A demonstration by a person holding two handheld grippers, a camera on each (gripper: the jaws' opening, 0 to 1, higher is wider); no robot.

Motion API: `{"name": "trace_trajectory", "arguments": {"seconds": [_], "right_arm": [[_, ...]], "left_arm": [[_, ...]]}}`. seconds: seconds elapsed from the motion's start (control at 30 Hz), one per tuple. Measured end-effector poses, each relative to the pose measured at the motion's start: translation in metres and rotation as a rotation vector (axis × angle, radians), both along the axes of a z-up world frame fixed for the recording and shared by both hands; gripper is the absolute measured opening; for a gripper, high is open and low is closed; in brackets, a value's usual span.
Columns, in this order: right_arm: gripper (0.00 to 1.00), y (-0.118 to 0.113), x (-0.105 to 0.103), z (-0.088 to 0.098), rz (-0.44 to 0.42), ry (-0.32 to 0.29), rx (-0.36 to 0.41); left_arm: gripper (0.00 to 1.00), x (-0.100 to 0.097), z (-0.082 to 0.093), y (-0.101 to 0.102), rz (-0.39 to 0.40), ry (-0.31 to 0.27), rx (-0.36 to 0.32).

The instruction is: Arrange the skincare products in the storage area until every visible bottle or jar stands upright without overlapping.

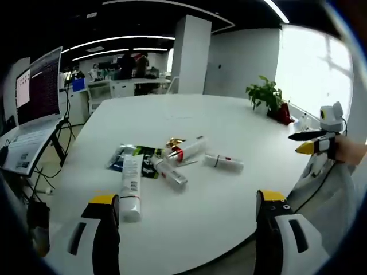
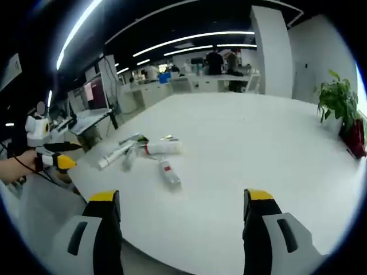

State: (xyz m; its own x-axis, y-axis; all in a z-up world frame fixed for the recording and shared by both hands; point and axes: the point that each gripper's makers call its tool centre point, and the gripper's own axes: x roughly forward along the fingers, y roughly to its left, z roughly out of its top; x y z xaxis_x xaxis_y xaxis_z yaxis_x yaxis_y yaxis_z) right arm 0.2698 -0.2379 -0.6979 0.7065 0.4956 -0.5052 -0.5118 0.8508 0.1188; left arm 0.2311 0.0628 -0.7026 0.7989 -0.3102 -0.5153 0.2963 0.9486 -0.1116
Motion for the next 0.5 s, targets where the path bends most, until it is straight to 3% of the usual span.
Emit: {"name": "trace_trajectory", "arguments": {"seconds": [0.2, 0.5], "right_arm": [[0.86, -0.0011, -0.0031, -0.0044, 0.006, 0.004, -0.032], [0.85, 0.0015, -0.0035, -0.0071, 0.026, -0.002, -0.070]], "left_arm": [[0.93, -0.0002, 0.0045, -0.0001, 0.012, -0.009, -0.012], [0.92, -0.0014, -0.0020, -0.0018, -0.015, 0.012, -0.007]]}}
